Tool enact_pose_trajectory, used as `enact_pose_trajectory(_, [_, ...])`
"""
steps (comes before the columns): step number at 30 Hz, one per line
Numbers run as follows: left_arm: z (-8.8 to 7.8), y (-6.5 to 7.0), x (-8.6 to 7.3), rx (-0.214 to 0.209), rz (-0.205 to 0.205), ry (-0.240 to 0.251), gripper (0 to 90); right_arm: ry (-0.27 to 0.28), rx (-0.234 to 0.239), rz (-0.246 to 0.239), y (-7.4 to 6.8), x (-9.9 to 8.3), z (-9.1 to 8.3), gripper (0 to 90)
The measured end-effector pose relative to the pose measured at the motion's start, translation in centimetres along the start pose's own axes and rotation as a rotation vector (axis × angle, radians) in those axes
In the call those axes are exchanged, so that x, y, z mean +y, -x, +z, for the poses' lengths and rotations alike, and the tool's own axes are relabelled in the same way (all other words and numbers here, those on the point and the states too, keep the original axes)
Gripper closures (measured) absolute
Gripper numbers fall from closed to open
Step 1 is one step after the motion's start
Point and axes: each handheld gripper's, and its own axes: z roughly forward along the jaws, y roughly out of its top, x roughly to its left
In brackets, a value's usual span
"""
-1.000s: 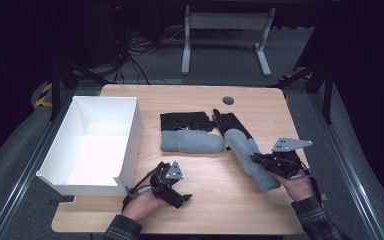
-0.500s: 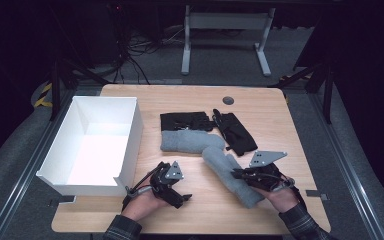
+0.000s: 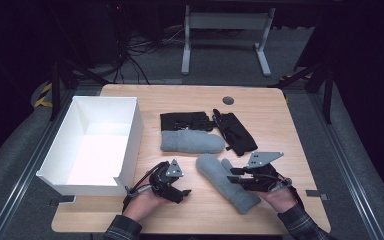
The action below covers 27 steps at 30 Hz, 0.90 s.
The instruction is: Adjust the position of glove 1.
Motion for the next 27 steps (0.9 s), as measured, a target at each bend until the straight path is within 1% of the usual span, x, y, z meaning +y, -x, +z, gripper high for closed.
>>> enact_pose_trajectory(1, [-0.1, 0.0, 0.1, 0.010, -0.008, 0.002, 25.4, 0.002, -0.006, 0.002, 0.2, -0.1, -0.3, 73.5])
enact_pose_trajectory(2, [-0.3, -0.1, 0.3, 0.006, -0.016, 0.003, 34.7, 0.000, -0.019, 0.007, 0.6, -0.3, -0.7, 77.0])
enact_pose_trajectory(3, [-0.3, -0.1, 0.5, -0.002, -0.025, 0.012, 40.7, -0.002, -0.023, 0.012, 0.9, -0.6, -0.9, 80.3])
enact_pose_trajectory(4, [-0.4, -0.1, 0.8, -0.007, -0.044, 0.017, 46.6, -0.006, -0.030, 0.019, 1.2, -0.9, -1.2, 83.5])
enact_pose_trajectory(5, [-0.4, -0.2, 1.1, -0.017, -0.050, 0.029, 57.2, -0.014, -0.038, 0.026, 1.6, -1.4, -1.5, 86.6])
enact_pose_trajectory(6, [-0.3, -0.3, 1.4, -0.023, -0.066, 0.032, 65.7, -0.024, -0.046, 0.029, 1.9, -1.8, -1.7, 88.8])
enact_pose_trajectory(7, [-0.2, -0.4, 1.6, -0.019, -0.071, 0.028, 74.9, -0.035, -0.049, 0.032, 2.2, -2.4, -2.0, 90.0])
enact_pose_trajectory(8, [0.0, -0.4, 2.0, -0.010, -0.076, 0.018, 81.0, -0.040, -0.050, 0.034, 2.4, -2.7, -2.1, 90.0])
enact_pose_trajectory(9, [0.1, -0.4, 2.3, -0.003, -0.074, 0.012, 86.9, -0.052, -0.054, 0.033, 2.6, -3.2, -2.3, 90.0])
enact_pose_trajectory(10, [0.2, -0.4, 2.5, 0.002, -0.077, 0.007, 90.0, -0.060, -0.054, 0.035, 2.7, -3.5, -2.4, 90.0])
enact_pose_trajectory(12, [0.4, -0.5, 3.0, 0.001, -0.080, 0.006, 90.0, -0.072, -0.053, 0.041, 2.9, -4.2, -2.6, 90.0])
enact_pose_trajectory(14, [0.6, -0.6, 3.4, 0.004, -0.083, 0.019, 90.0, -0.092, -0.046, 0.042, 3.0, -4.8, -2.8, 90.0])
enact_pose_trajectory(15, [0.7, -0.7, 3.7, -0.002, -0.092, 0.021, 90.0, -0.102, -0.042, 0.041, 3.0, -5.0, -2.8, 90.0])
enact_pose_trajectory(17, [1.0, -0.9, 4.1, 0.005, -0.085, 0.020, 90.0, -0.117, -0.038, 0.037, 2.9, -5.4, -2.7, 90.0])
enact_pose_trajectory(22, [1.4, -1.4, 4.7, 0.004, -0.092, 0.026, 90.0, -0.131, -0.012, 0.026, 2.6, -5.4, -2.2, 90.0])
enact_pose_trajectory(23, [1.5, -1.5, 4.7, -0.001, -0.099, 0.027, 90.0, -0.137, -0.003, 0.020, 2.5, -5.4, -2.0, 90.0])
enact_pose_trajectory(27, [1.7, -1.6, 4.7, -0.001, -0.104, 0.017, 90.0, -0.153, 0.034, -0.006, 1.9, -5.1, -1.3, 90.0])
